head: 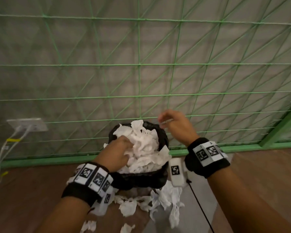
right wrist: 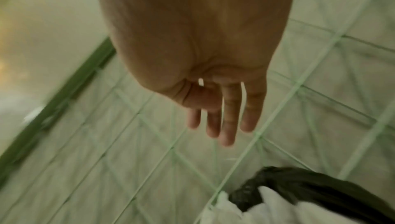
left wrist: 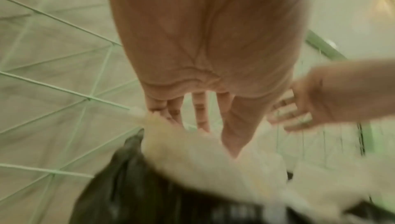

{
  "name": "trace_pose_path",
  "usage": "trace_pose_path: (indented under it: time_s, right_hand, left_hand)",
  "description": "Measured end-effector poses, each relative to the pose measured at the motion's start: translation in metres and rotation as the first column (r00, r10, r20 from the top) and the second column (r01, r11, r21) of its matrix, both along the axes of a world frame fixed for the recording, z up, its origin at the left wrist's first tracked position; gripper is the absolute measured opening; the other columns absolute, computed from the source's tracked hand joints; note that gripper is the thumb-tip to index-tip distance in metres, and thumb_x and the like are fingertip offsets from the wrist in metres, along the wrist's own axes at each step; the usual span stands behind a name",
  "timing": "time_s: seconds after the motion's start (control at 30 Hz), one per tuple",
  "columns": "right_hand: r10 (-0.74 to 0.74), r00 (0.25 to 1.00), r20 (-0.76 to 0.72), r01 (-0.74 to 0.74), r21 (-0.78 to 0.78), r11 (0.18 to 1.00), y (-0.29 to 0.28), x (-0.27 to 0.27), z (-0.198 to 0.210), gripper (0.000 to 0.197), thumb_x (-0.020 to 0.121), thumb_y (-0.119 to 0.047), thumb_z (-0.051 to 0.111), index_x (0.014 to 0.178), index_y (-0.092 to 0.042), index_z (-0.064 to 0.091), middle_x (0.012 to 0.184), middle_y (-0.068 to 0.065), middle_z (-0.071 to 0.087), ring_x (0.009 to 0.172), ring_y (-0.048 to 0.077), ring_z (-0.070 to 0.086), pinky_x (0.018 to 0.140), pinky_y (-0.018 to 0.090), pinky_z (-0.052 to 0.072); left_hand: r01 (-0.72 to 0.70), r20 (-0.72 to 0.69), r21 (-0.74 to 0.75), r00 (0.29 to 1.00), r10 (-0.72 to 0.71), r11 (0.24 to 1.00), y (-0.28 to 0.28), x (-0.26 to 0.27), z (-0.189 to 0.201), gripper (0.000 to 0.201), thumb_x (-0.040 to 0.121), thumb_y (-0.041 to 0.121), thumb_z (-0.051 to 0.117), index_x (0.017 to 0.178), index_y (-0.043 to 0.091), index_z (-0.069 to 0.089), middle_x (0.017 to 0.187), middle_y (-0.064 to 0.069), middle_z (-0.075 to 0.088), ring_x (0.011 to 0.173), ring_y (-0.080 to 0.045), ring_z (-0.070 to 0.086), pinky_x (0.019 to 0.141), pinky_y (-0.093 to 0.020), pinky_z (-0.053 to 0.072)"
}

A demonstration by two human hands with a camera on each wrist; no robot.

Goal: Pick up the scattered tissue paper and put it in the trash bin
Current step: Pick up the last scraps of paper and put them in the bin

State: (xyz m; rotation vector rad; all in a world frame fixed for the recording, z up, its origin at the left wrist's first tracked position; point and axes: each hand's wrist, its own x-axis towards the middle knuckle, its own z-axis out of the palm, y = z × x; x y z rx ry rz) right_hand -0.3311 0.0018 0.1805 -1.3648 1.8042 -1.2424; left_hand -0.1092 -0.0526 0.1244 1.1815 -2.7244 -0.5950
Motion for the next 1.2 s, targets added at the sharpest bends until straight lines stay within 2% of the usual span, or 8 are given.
trace_pose_path:
  time_s: [0.17, 0.27, 0.33, 0.47, 0.67, 0.93, 1.07, 1.2]
  right_hand:
    - [-0.323, 0.946, 0.027, 0.301, 0.3, 0.905, 0.015, -0.05, -0.089, 0.016, 0.07, -0.007, 0.041, 0.06, -0.011, 0.052, 0.069, 0.019, 0.058, 0.067, 0.034, 0.061, 0.052, 0.033, 0.049]
    - [0.064, 0.971, -0.229, 0.136, 0.756, 0.641, 0.044, -0.048, -0.151, 0.022, 0.082, -0.017, 0.055, 0.102, -0.009, 0.059, 0.104, 0.019, 0.062, 0.079, 0.029, 0.061, 0.068, 0.037, 0.054]
    - [0.286, 0.93, -0.229, 0.077, 0.885, 0.459, 0.066, -0.034, -0.188, 0.075, 0.077, -0.026, 0.072, 0.142, -0.025, 0.035, 0.143, 0.021, 0.037, 0.115, 0.034, 0.054, 0.091, 0.038, 0.051]
    - [0.546, 0.809, -0.219, 0.011, 0.934, 0.357, 0.099, 0.012, -0.237, 0.117, 0.065, -0.038, 0.083, 0.146, -0.053, 0.0, 0.157, 0.016, -0.018, 0.144, 0.046, 0.015, 0.111, 0.049, 0.035]
    - [0.68, 0.581, -0.448, -0.037, 0.82, 0.572, 0.123, 0.065, -0.255, 0.057, 0.095, -0.014, 0.045, 0.148, -0.022, 0.026, 0.149, 0.019, 0.023, 0.128, 0.038, 0.041, 0.103, 0.042, 0.038]
    - [0.44, 0.837, -0.325, -0.029, 0.777, 0.629, 0.092, 0.012, -0.198, 0.033, 0.083, -0.017, 0.067, 0.115, -0.013, 0.065, 0.115, 0.009, 0.067, 0.105, 0.024, 0.064, 0.081, 0.023, 0.049]
    - [0.187, 0.974, -0.126, -0.067, 0.63, 0.774, 0.064, -0.043, -0.126, 0.013, 0.077, -0.012, 0.075, 0.087, -0.005, 0.069, 0.084, 0.012, 0.07, 0.067, 0.02, 0.071, 0.07, 0.037, 0.062]
    - [0.01, 1.0, -0.026, -0.001, 0.339, 0.941, 0.051, -0.068, -0.034, 0.013, 0.083, 0.006, 0.065, 0.085, -0.007, 0.069, 0.061, 0.002, 0.068, 0.043, 0.005, 0.057, 0.044, 0.018, 0.05]
  left_hand:
    - [-0.014, -0.429, 0.192, 0.898, 0.097, 0.981, 0.004, 0.028, 0.034, 0.058, 0.081, 0.016, 0.071, 0.127, 0.047, 0.053, 0.124, 0.019, 0.046, 0.094, -0.005, 0.059, 0.076, -0.013, 0.043]
    - [-0.211, -0.552, 0.129, 0.796, 0.247, 0.969, -0.002, 0.043, 0.035, 0.053, 0.081, 0.014, 0.07, 0.124, 0.043, 0.056, 0.111, 0.009, 0.053, 0.079, -0.013, 0.053, 0.078, -0.021, 0.046]
    - [-0.333, -0.452, 0.104, 0.824, 0.342, 0.937, -0.005, 0.052, 0.023, 0.05, 0.081, 0.02, 0.068, 0.125, 0.041, 0.053, 0.112, 0.003, 0.051, 0.088, -0.016, 0.054, 0.087, -0.03, 0.047]
    - [-0.336, -0.215, 0.124, 0.909, 0.356, 0.933, 0.004, 0.054, -0.006, 0.04, 0.08, 0.021, 0.068, 0.118, 0.032, 0.06, 0.1, -0.001, 0.047, 0.092, -0.023, 0.055, 0.087, -0.034, 0.047]
    - [-0.314, -0.312, -0.021, 0.904, 0.292, 0.949, 0.012, 0.048, 0.003, 0.025, 0.082, 0.008, 0.067, 0.103, 0.021, 0.072, 0.084, 0.005, 0.054, 0.066, 0.0, 0.046, 0.073, -0.024, 0.04]
    - [-0.056, -0.07, 0.072, 0.996, 0.061, 0.996, 0.018, 0.022, -0.01, 0.043, 0.084, -0.005, 0.043, 0.115, 0.011, 0.068, 0.114, -0.013, 0.064, 0.107, -0.03, 0.06, 0.092, -0.035, 0.049]
    - [-0.105, -0.23, -0.045, 0.969, 0.092, 0.993, 0.011, 0.025, -0.011, 0.039, 0.081, -0.009, 0.047, 0.109, 0.008, 0.069, 0.108, -0.005, 0.044, 0.105, -0.02, 0.041, 0.092, -0.028, 0.038]
    - [-0.278, -0.526, 0.009, 0.815, 0.241, 0.96, 0.011, 0.043, 0.007, 0.053, 0.075, -0.012, 0.042, 0.109, 0.02, 0.065, 0.113, -0.002, 0.044, 0.103, -0.011, 0.043, 0.091, -0.019, 0.034]
